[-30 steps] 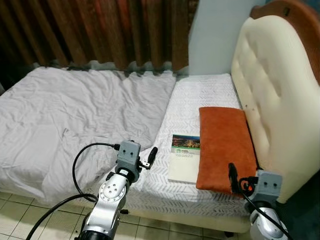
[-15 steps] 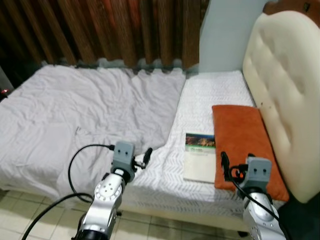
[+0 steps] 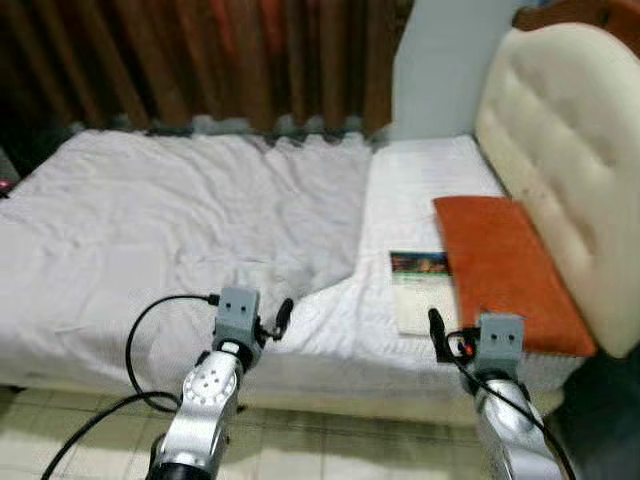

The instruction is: Clean up the room

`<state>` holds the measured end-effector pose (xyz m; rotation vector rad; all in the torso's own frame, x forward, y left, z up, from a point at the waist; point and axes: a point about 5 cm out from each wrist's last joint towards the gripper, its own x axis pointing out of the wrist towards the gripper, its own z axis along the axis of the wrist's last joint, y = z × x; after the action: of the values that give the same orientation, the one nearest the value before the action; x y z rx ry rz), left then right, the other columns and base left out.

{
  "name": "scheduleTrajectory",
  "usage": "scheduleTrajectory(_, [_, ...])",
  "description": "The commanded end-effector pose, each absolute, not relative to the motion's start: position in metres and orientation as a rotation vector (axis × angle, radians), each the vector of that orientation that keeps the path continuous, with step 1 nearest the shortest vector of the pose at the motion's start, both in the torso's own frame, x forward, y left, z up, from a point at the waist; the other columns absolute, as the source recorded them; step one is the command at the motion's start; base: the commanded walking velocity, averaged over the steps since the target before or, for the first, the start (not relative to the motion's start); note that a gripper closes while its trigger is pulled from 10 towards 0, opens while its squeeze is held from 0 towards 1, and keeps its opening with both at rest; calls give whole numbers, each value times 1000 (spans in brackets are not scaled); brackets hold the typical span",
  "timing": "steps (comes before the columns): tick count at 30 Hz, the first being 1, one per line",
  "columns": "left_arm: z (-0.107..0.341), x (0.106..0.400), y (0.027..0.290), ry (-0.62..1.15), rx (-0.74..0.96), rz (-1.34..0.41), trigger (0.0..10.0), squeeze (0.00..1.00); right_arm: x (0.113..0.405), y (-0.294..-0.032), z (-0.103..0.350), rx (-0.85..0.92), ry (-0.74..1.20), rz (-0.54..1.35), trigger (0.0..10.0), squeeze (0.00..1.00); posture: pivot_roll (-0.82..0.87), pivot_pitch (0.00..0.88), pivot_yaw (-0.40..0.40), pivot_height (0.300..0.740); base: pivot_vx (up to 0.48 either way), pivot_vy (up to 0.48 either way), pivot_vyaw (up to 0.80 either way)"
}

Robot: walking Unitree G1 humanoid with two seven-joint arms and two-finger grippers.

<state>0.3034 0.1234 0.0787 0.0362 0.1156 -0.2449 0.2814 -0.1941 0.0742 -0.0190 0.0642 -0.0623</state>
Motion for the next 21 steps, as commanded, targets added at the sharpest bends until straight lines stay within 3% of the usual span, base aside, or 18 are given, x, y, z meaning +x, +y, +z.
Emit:
scheduleTrajectory(1, [78, 302, 113, 117, 42, -268, 10000, 0, 275, -201, 63, -8, 116, -83, 10000, 0, -71, 75, 41, 740, 0, 480, -788])
scheduleTrajectory(8, [106, 290, 131, -53, 54, -211, 10000, 0, 268, -198, 74, -46, 17, -24, 10000, 0, -54, 63, 38, 740, 0, 480, -782])
scheduleTrajectory(12, [109, 284, 139, -55, 51, -189, 10000, 0, 263, -197, 73, -45, 15, 4, 10000, 0, -41, 49, 33, 740, 0, 480, -747])
scheduleTrajectory(17, [100, 291, 134, 0, 69, -201, 10000, 0, 270, -192, 71, -38, 27, 26, 10000, 0, -34, 36, 28, 740, 0, 461, 0])
scheduleTrajectory(21, [103, 296, 128, 3, 81, -205, 10000, 0, 280, -185, 76, -23, 18, 59, 10000, 0, -33, 33, 25, 740, 0, 0, 0])
